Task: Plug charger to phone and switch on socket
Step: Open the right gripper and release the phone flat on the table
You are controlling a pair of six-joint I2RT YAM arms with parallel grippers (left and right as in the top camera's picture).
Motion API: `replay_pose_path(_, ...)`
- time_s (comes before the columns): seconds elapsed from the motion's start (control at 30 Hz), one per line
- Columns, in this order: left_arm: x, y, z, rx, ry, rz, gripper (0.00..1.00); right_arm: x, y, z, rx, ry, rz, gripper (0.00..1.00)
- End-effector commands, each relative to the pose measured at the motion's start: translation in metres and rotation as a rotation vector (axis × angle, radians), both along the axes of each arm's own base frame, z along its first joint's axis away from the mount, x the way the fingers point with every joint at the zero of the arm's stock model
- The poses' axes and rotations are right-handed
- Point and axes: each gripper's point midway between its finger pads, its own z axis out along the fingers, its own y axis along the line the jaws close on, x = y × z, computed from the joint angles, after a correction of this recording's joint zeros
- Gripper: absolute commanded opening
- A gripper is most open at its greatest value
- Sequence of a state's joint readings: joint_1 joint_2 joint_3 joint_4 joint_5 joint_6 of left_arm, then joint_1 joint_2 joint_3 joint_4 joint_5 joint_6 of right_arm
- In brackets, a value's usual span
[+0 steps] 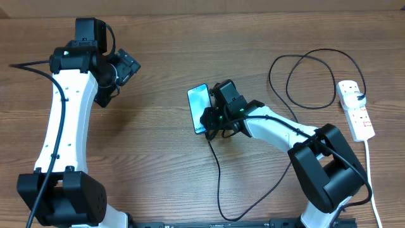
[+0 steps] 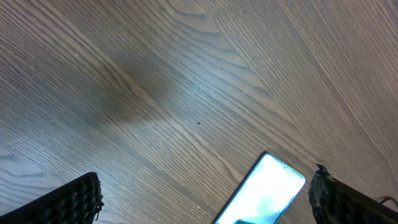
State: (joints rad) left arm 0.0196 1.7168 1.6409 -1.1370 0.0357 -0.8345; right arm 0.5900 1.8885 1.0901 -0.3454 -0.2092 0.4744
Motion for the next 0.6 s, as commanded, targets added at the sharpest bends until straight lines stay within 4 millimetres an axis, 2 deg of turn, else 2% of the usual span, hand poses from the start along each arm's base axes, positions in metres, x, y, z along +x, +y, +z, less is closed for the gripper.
replay_pose_path(0.0, 0.0, 0.002, 0.013, 0.022, -0.033, -0.007, 1.0, -0.004, -0.001, -0.006, -0.014, 0.01, 0.002, 0.41)
replay_pose_path(0.1, 0.0, 0.002, 0.013, 0.022, -0.033, -0.007, 1.0, -0.003, -0.003, -0.007, -0.025, 0.006, -0.004, 0.45)
replay_pose_path(0.57, 0.0, 0.002, 0.013, 0.021, -0.033, -0.007, 1.0, 0.002, -0.012, -0.009, -0.07, -0.021, -0.031, 0.46)
